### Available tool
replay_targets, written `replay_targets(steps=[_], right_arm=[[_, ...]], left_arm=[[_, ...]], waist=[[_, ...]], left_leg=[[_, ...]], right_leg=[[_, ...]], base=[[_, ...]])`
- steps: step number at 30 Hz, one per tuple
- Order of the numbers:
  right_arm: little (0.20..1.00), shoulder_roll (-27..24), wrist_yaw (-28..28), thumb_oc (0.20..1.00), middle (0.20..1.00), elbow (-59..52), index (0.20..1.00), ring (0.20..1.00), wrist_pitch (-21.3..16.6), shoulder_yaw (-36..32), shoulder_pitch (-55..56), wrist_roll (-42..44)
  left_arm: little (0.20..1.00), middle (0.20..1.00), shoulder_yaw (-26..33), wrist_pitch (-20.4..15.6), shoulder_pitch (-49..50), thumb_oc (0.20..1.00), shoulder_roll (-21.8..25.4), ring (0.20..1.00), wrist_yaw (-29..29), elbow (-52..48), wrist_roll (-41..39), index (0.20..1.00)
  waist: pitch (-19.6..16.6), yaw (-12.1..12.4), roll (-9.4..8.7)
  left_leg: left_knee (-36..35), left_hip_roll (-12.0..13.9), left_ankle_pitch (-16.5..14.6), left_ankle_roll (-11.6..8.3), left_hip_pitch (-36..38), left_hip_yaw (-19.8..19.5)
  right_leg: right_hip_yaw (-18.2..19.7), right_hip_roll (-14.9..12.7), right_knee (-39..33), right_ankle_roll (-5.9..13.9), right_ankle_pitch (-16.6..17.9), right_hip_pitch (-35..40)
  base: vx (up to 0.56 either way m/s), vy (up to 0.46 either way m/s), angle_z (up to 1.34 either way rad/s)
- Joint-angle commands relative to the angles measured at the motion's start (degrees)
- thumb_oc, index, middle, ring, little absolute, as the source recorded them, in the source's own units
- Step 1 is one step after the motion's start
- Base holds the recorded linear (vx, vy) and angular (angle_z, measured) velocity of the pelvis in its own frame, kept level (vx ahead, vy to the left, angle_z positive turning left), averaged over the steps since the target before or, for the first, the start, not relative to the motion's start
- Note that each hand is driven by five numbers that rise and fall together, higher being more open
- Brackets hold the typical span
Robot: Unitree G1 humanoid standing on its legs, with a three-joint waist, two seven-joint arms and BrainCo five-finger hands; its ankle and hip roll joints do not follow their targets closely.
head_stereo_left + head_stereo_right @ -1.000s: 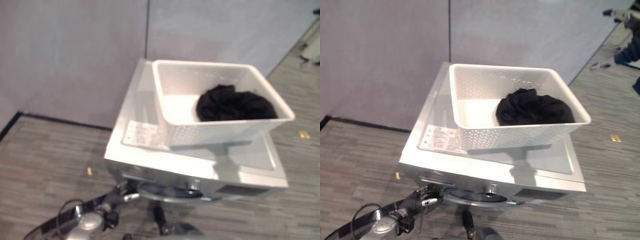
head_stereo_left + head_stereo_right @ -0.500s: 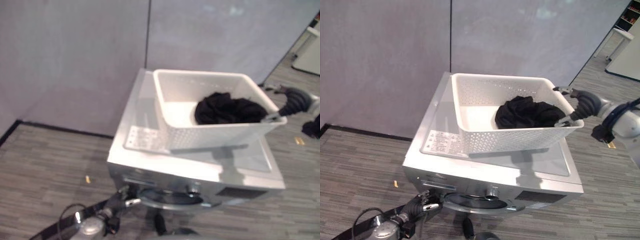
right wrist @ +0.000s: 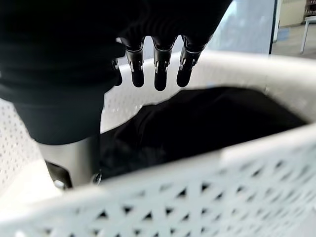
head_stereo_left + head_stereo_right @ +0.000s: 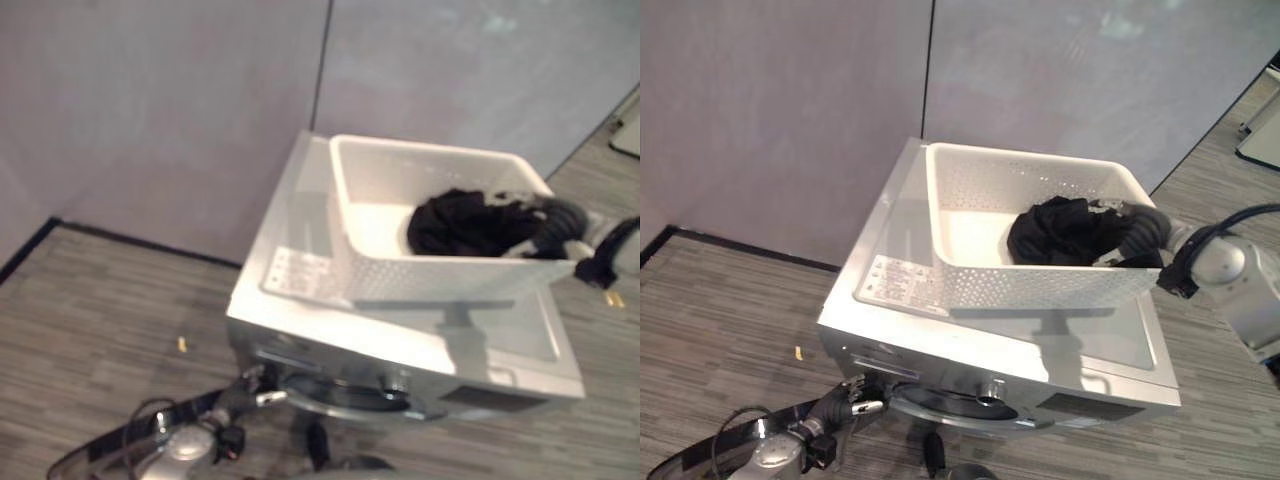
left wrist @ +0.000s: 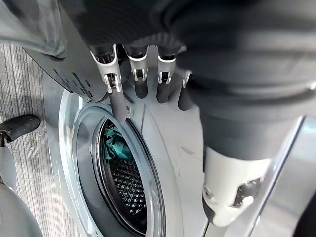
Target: Grab the laundry basket,head to the washer,open it,put in the laundry and shut it.
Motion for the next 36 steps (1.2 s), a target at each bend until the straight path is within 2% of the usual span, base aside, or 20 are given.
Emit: replay_targets(steps=[1,9,12,18,23,24,25,26,32,36], right_arm=[[1.000,-0.44,-0.57,1.000,1.000,2.41,1.000,1.000,0.03,0.86,-8.30,-0.98],[1.000,-0.64,1.20,1.000,1.000,0.66,1.000,1.000,0.57,0.26,-3.68,-1.91],[1.000,-0.35,3.33,1.000,1.000,0.89,1.000,1.000,0.72,4.39,-4.59,-2.82],[1.000,-0.45,6.51,1.000,1.000,4.91,1.000,1.000,1.29,13.36,-9.90,-7.71],[1.000,-1.82,8.76,1.000,1.000,3.75,1.000,1.000,1.13,15.74,-9.77,-8.83],[0.542,-2.06,9.36,0.542,0.542,4.10,0.542,0.542,1.18,16.43,-9.44,-8.55],[0.219,-1.74,9.44,0.219,0.219,4.52,0.219,0.219,1.23,16.82,-9.53,-8.40],[0.200,-1.50,9.40,0.200,0.200,4.70,0.200,0.200,1.14,16.98,-9.68,-8.15],[0.200,-0.75,8.69,0.200,0.200,4.34,0.200,0.200,1.56,16.06,-9.57,-8.65],[0.200,2.08,5.30,0.200,0.200,5.07,0.200,0.200,1.62,12.16,-9.89,-9.03]], left_arm=[[1.000,1.000,-0.53,-3.47,-8.19,1.000,0.94,1.000,1.29,-3.79,-1.04,1.000],[1.000,1.000,-0.06,-3.34,-8.17,1.000,1.23,1.000,1.97,-3.68,-1.37,1.000],[1.000,1.000,0.33,-3.72,-8.31,1.000,1.83,1.000,2.24,-3.96,-1.71,1.000],[1.000,1.000,0.36,-4.12,-9.70,1.000,2.77,1.000,3.44,-3.49,-2.15,1.000],[1.000,1.000,0.40,-4.22,-10.00,1.000,2.93,1.000,3.51,-3.64,-2.09,1.000],[1.000,1.000,0.24,-4.23,-10.41,1.000,3.03,1.000,3.51,-3.44,-2.30,1.000],[1.000,1.000,0.07,-4.23,-10.65,1.000,3.01,1.000,3.45,-3.33,-2.34,1.000],[1.000,1.000,0.13,-4.23,-10.75,1.000,3.00,1.000,3.47,-3.31,-2.31,1.000],[1.000,1.000,0.45,-4.07,-10.76,1.000,3.12,1.000,3.53,-3.38,-2.49,1.000],[1.000,1.000,0.98,-3.61,-10.38,1.000,2.60,1.000,3.73,-3.50,-2.47,1.000]], waist=[[1.58,1.88,0.43],[2.34,2.47,-0.28],[3.50,3.43,-0.01],[5.81,5.03,-0.17],[6.62,5.48,-0.34],[7.02,5.90,-0.41],[7.15,6.17,-0.40],[7.15,6.23,-0.34],[6.92,6.45,-0.03],[6.01,6.15,0.45]], left_leg=[[2.81,6.05,-4.85,-0.25,0.42,-4.22],[2.49,6.48,-4.31,-0.68,-0.82,-5.20],[2.84,7.14,-4.64,-0.84,-1.54,-5.70],[3.82,6.71,-3.51,-1.28,-5.06,-7.66],[4.41,6.74,-2.98,-1.57,-7.06,-9.50],[4.60,6.76,-2.58,-1.72,-7.97,-10.41],[4.62,6.75,-2.49,-1.75,-8.23,-10.72],[4.67,6.72,-2.42,-1.77,-8.52,-10.98],[4.50,6.72,-2.12,-1.86,-9.23,-12.09],[4.05,7.02,-2.35,-1.77,-8.68,-12.11]], right_leg=[[-0.35,-7.69,9.73,6.25,-3.83,-6.77],[-1.78,-7.89,9.44,6.07,-4.01,-6.94],[-2.37,-7.52,9.40,5.96,-4.49,-7.03],[-3.81,-8.11,9.78,5.67,-5.00,-8.26],[-5.34,-8.55,10.26,5.37,-5.60,-8.62],[-5.94,-8.65,10.34,5.22,-5.77,-8.65],[-6.08,-8.66,10.34,5.18,-5.82,-8.66],[-6.28,-8.66,10.34,5.13,-5.95,-8.68],[-7.09,-8.67,10.37,4.85,-6.49,-8.59],[-7.15,-8.44,10.37,4.76,-6.70,-8.26]], base=[[-0.01,-0.023,0.11],[0.01,-0.023,0.14],[0.01,-0.041,0.05],[-0.03,-0.023,0.10],[-0.01,-0.040,0.30],[-0.01,-0.056,0.26],[0.00,-0.051,0.31],[0.00,-0.031,0.28],[0.01,-0.020,0.09],[0.01,-0.012,0.08]])
